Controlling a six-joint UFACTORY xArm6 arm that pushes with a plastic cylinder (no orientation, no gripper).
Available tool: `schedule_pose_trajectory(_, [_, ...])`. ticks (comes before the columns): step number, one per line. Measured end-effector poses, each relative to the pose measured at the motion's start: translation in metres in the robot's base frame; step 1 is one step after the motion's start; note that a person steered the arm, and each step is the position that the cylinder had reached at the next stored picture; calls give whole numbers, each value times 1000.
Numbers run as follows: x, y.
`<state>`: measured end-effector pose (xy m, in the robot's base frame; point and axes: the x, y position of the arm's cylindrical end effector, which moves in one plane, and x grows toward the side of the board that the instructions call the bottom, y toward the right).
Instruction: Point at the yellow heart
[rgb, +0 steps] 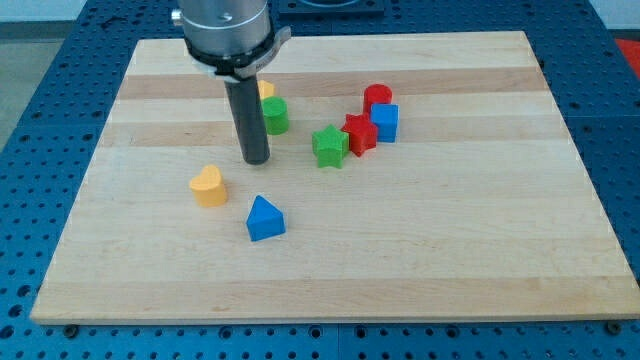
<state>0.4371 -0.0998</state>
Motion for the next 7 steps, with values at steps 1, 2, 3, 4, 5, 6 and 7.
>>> schedule_pose_trajectory(1, [14, -11])
schedule_pose_trajectory(2, [-4, -20])
schedule_pose_trajectory(3, [-28, -42])
schedule_pose_trajectory(4, [-31, -98])
schedule_pose_trajectory(5, [-2, -149])
schedule_pose_trajectory(6, [6, -154])
schedule_pose_trajectory(7, [55, -138])
